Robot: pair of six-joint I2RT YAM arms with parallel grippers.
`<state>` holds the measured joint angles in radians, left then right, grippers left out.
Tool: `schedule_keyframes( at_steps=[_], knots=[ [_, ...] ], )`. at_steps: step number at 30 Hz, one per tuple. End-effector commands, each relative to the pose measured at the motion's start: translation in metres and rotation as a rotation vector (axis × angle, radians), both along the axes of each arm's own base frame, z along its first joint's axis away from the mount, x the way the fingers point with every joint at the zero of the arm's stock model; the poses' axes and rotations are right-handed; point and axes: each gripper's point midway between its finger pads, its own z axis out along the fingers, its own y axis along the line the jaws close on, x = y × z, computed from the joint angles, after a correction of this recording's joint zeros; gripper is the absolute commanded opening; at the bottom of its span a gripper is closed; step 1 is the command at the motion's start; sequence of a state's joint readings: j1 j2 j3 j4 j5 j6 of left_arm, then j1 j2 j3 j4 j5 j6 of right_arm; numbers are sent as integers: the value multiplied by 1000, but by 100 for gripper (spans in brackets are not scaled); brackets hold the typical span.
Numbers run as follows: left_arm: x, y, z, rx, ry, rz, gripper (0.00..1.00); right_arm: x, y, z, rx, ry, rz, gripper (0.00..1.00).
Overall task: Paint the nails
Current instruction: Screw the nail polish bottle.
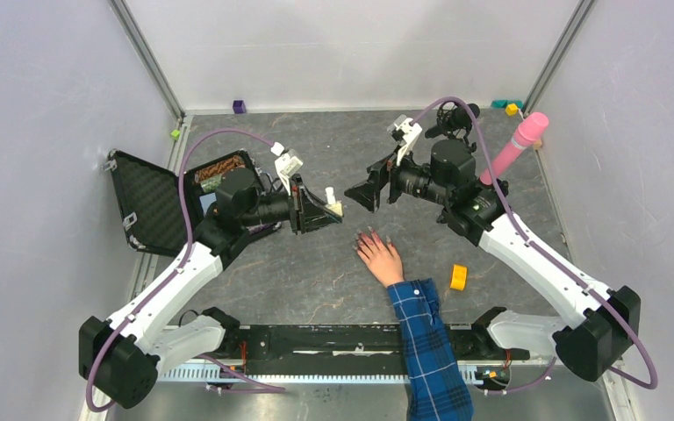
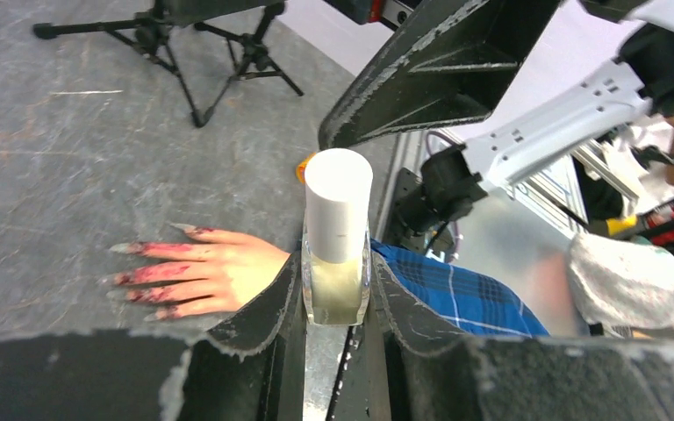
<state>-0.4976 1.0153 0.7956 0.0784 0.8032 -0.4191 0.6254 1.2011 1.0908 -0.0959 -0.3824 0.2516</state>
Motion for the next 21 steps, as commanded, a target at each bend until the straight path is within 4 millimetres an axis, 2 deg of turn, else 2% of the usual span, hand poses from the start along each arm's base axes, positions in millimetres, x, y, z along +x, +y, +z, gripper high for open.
schedule_keyframes(
  at_steps=[1, 9, 21],
  knots=[
    [-20, -5, 41, -87, -107, -139, 2, -37, 19, 53, 192, -86, 233, 96],
    [-23, -6, 41, -91, -99, -162, 2, -60, 31, 63, 311, -35, 377, 88],
    [-21, -7, 38, -89, -84, -157, 2, -60, 47, 60, 359, 26, 431, 69]
  ],
)
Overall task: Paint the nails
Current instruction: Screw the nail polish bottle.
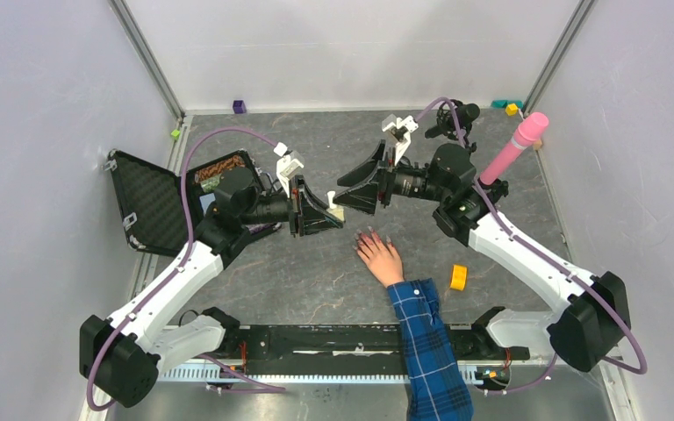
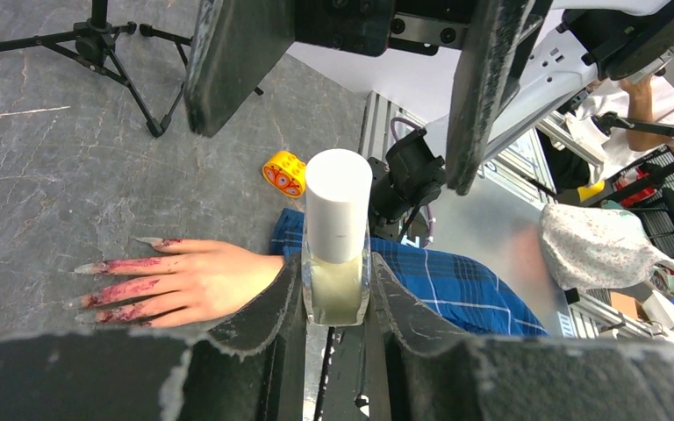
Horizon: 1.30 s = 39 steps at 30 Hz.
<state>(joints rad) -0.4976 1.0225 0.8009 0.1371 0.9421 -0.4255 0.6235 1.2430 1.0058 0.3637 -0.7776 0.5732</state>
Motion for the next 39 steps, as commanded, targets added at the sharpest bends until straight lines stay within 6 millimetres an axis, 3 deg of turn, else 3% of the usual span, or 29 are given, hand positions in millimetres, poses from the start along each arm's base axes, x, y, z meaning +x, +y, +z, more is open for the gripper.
schedule_keyframes(
  at_steps=[1, 8, 14, 20, 24, 39],
  knots=[
    [-1, -2, 26, -50, -46, -20, 2, -6, 8, 12, 42, -17, 53, 68],
    [0, -2, 26, -49, -42, -19, 2, -10, 15, 9, 39, -7, 77, 59],
    [1, -2, 25, -48, -38, -13, 2, -11, 21, 3, 29, 12, 87, 45],
    [5, -2, 24, -48, -36, 13, 2, -10, 24, -5, 13, 30, 90, 21],
    [10, -1, 24, -48, -42, 46, 2, -7, 25, -12, -10, 47, 79, 0],
    [37, 13, 19, -15, -62, 260, 2, 24, 23, -72, -257, 114, -213, 0]
  ],
)
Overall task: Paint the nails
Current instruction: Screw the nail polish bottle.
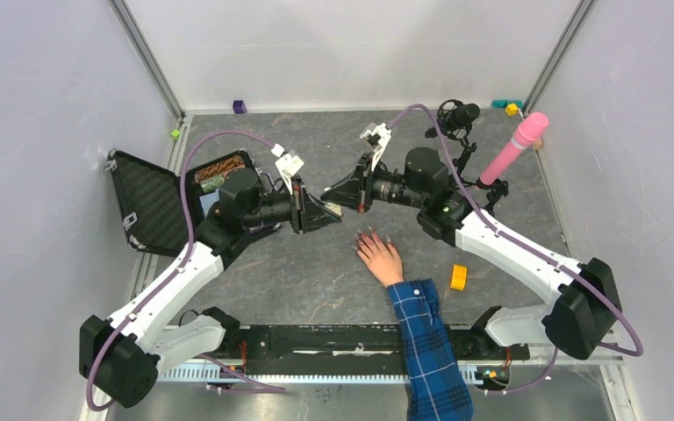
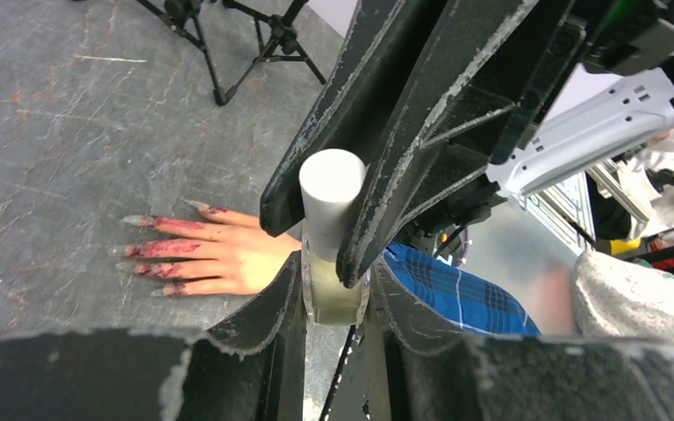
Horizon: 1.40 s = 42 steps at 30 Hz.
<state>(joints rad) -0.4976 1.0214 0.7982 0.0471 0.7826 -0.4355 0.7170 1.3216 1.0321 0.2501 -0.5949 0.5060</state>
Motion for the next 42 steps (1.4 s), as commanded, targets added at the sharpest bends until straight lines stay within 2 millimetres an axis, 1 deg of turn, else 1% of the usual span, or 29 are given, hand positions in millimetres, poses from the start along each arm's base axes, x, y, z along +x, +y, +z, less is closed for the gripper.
schedule_keyframes(
  at_steps=[1, 4, 6, 11, 14, 18, 24, 25, 28, 30, 33, 34, 38, 41, 42],
  knots=[
    [16, 8, 37, -57, -149, 112, 2, 12, -4, -36, -174, 52, -147, 0],
    [21, 11, 34, -46, -141, 145, 2, 12, 2, -48, -246, 66, -203, 0],
    [26, 13, 31, -33, -129, 177, 2, 16, 3, -53, -287, 56, -281, 0],
    [35, 18, 24, -6, -105, 237, 2, 17, 8, -50, -337, 30, -452, 0],
    [36, 20, 24, -6, -102, 249, 2, 16, 10, -47, -321, 44, -519, 0],
    [36, 20, 22, -6, -95, 251, 2, 7, 24, -38, -266, 43, -539, 0],
    [35, 20, 23, -10, -94, 250, 2, 0, 53, -39, -316, -2, -528, 0],
    [35, 21, 23, -9, -94, 253, 2, -2, 59, -37, -319, -10, -520, 0],
    [35, 21, 24, -9, -96, 252, 2, -6, 68, -36, -316, -13, -494, 0],
    [34, 21, 24, -10, -95, 252, 2, -6, 67, -33, -312, -21, -496, 6],
    [34, 21, 24, -11, -96, 254, 2, -5, 59, -27, -300, -41, -513, 19],
    [34, 21, 24, -10, -95, 253, 2, -5, 55, -23, -290, -53, -522, 24],
    [35, 22, 24, -7, -95, 257, 2, -5, 40, -7, -273, -116, -533, 48],
    [36, 23, 23, -1, -93, 266, 2, -6, 25, 5, -267, -158, -555, 60],
    [36, 23, 23, 0, -94, 267, 2, -5, 19, 5, -276, -169, -567, 65]
  ],
)
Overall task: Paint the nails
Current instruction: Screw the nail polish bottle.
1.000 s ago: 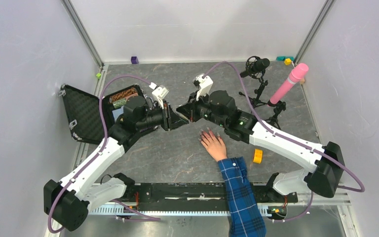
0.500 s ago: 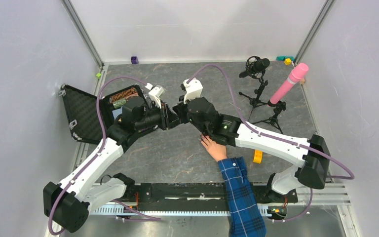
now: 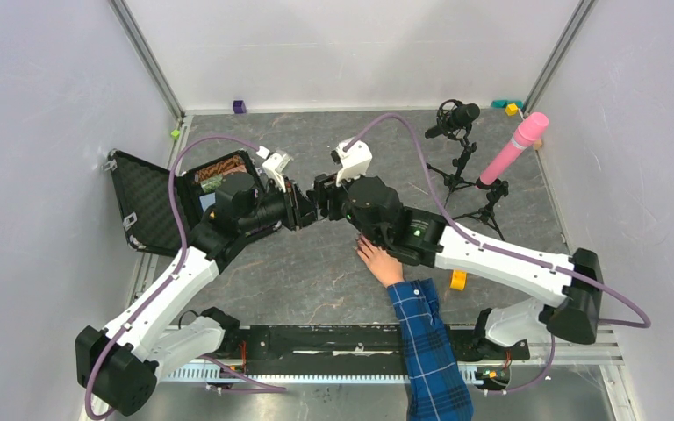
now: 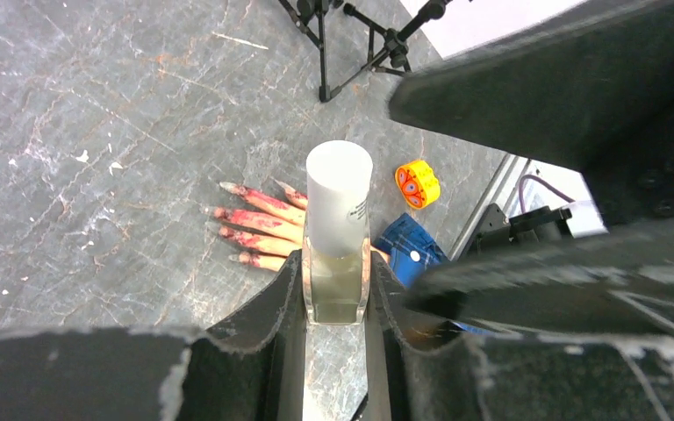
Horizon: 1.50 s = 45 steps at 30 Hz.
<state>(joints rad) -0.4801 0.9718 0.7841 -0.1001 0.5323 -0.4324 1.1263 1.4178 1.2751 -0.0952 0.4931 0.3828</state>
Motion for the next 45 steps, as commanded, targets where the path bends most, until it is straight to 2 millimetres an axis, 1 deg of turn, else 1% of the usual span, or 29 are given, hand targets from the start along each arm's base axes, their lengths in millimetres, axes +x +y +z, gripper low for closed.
schedule_keyframes(
  at_steps=[1, 2, 5, 8, 9, 11, 12, 13, 14, 17, 20, 23, 26, 30, 34, 37, 45],
  knots=[
    [9, -5, 49, -80, -174, 2, 2, -24, -5, 13, -8, -53, 76, 69],
    [9, -5, 49, -80, -174, 4, 2, -22, -12, 16, -14, -61, 61, 73],
    [9, -5, 48, -81, -172, 3, 2, -15, -29, 19, -13, -58, 39, 89],
    [9, -5, 48, -79, -170, 4, 2, -6, -40, 21, 33, -44, 71, 98],
    [9, -5, 49, -79, -173, 2, 2, -2, -44, 23, 48, -48, 85, 98],
    [9, -5, 49, -79, -173, 1, 2, 1, -46, 25, 86, -43, 166, 98],
    [9, -5, 49, -79, -174, -1, 2, 4, -48, 30, 112, -50, 203, 98],
    [8, -5, 49, -80, -176, -4, 2, 2, -49, 29, 123, -42, 254, 98],
    [8, -6, 49, -80, -175, -8, 2, 3, -51, 38, 153, -66, 279, 98],
    [7, -6, 50, -81, -176, -15, 2, -1, -56, 52, 181, -111, 356, 98],
    [4, -8, 51, -89, -178, -36, 2, -1, -60, 58, 209, -108, 423, 98],
    [-4, -15, 54, -111, -178, -101, 2, -5, -56, 57, 242, -83, 489, 98],
    [-11, -21, 55, -132, -166, -162, 2, -12, -45, 54, 264, -54, 565, 98],
    [-18, -27, 56, -154, -150, -226, 2, -19, -31, 55, 294, -14, 658, 98],
    [-21, -29, 56, -161, -141, -249, 2, -25, -24, 61, 332, -5, 722, 93],
    [-22, -30, 55, -161, -140, -259, 2, -26, -21, 60, 338, 5, 738, 85],
    [-25, -32, 56, -169, -135, -281, 2, -20, -17, 47, 331, 58, 727, 57]
  ],
)
